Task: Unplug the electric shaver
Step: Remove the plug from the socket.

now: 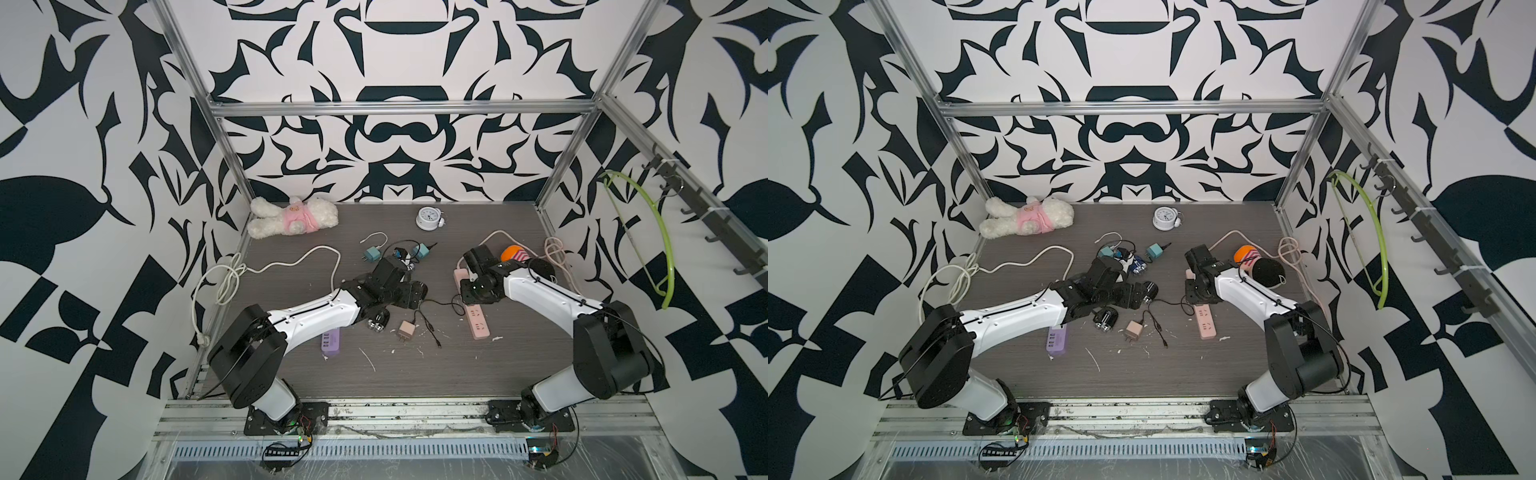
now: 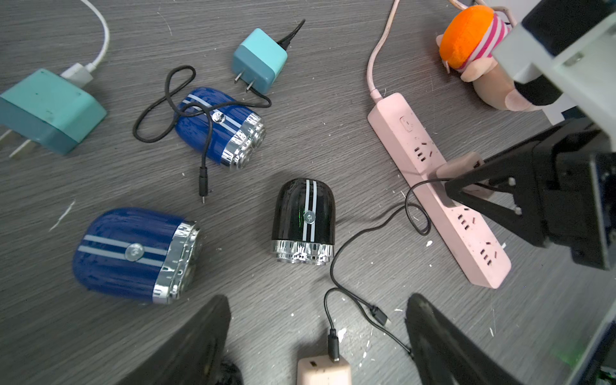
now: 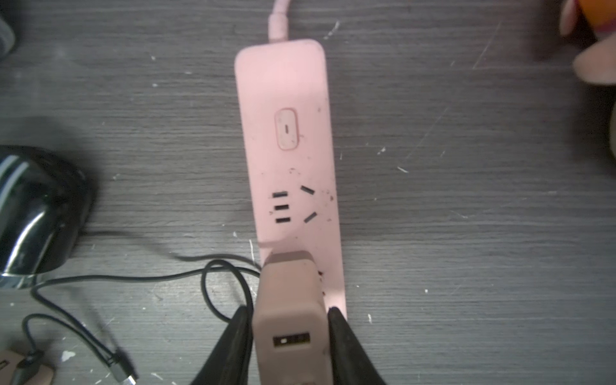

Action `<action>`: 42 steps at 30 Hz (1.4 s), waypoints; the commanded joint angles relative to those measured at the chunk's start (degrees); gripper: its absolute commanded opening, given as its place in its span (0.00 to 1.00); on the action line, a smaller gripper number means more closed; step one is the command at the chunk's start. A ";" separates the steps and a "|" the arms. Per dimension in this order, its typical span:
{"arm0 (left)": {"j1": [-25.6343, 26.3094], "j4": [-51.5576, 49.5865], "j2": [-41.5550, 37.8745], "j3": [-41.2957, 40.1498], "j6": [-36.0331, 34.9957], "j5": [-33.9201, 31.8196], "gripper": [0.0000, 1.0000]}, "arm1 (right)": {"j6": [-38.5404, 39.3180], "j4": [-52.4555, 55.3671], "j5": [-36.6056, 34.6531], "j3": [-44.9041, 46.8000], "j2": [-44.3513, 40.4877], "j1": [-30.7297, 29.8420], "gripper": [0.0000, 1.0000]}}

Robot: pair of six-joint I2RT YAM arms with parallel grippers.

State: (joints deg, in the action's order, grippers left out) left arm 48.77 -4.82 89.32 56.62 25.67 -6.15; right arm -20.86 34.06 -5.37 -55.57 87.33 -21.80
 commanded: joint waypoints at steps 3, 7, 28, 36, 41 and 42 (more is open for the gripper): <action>0.09 2.21 -0.51 -0.68 0.61 1.35 0.88 | -0.25 0.91 -0.61 0.82 -0.89 -0.07 0.27; 0.09 5.35 0.60 -0.55 1.60 3.14 0.91 | -0.20 0.40 -0.12 0.64 -1.95 -0.08 0.16; -4.92 45.02 23.03 5.31 22.94 33.70 0.94 | 3.15 -9.00 7.73 10.82 -25.26 -0.43 0.00; -4.93 54.33 27.10 6.83 28.00 39.05 0.94 | 2.88 -9.61 9.37 10.39 -25.98 -0.59 0.00; -4.58 44.44 26.53 9.01 22.93 36.51 0.94 | 2.45 -9.91 10.27 10.02 -26.77 -0.84 0.00; -4.44 42.39 26.12 9.31 21.56 35.75 0.94 | 2.24 -9.98 10.51 10.01 -26.86 -0.87 0.00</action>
State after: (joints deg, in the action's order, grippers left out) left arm 44.01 42.92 116.01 63.96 50.87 30.17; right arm -18.90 28.36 3.33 -43.81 62.76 -22.09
